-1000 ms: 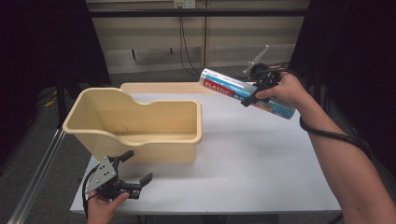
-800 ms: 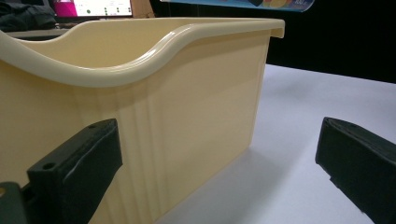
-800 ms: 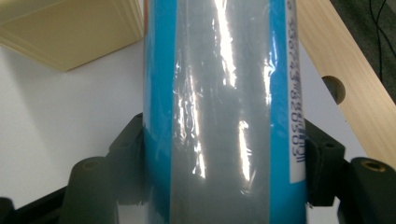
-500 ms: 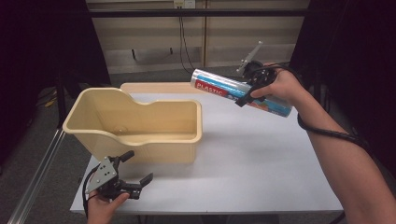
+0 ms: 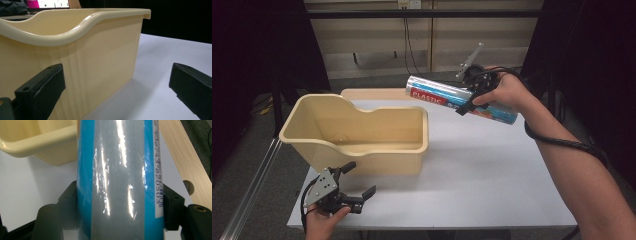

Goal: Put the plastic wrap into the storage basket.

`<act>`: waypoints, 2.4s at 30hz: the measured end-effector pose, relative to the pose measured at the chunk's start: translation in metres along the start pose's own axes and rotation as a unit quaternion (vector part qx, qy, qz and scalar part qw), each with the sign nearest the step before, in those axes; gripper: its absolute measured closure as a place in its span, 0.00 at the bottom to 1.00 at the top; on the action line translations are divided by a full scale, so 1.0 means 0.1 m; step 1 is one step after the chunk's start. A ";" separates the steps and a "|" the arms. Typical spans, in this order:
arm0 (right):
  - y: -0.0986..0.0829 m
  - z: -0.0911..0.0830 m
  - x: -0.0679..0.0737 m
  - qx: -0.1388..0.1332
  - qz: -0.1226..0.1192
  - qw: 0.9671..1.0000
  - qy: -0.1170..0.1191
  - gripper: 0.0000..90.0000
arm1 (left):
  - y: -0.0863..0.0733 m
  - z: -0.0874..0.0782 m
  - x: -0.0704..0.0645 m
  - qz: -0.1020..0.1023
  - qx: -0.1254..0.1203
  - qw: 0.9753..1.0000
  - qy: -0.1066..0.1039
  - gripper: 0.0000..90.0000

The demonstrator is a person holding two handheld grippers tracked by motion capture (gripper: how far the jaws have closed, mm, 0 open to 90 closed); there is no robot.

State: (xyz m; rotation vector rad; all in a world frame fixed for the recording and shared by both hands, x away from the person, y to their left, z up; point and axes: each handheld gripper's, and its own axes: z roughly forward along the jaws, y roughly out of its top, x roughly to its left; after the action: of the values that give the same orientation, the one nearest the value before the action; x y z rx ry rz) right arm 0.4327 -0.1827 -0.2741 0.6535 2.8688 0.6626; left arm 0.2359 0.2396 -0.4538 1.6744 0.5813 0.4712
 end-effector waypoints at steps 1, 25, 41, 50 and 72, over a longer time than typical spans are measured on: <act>0.02 0.01 0.01 -0.001 -0.001 1.000 0.004 0.36 | 0.00 0.00 0.00 0.000 0.000 1.000 0.000 0.00; 0.31 0.14 0.23 -0.002 -0.045 0.999 0.022 0.36 | 0.00 0.00 0.00 0.001 0.000 1.000 -0.003 0.00; 0.63 0.29 0.41 -0.004 -0.069 0.997 0.038 0.36 | -0.01 -0.01 0.01 -0.003 -0.004 1.000 -0.004 0.00; 0.78 0.42 0.50 0.009 -0.083 0.996 0.042 0.36 | -0.01 -0.01 0.01 -0.004 -0.005 1.000 -0.006 0.00; 0.91 0.66 0.62 0.028 -0.099 0.993 0.049 0.36 | 0.00 -0.02 0.02 -0.005 -0.009 1.000 -0.005 0.00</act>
State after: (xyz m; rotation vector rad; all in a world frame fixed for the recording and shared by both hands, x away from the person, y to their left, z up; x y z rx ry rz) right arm 0.4258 -0.0568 -0.2942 0.3434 2.9995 0.6042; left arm 0.2365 0.2424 -0.4537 1.6557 0.5762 0.4604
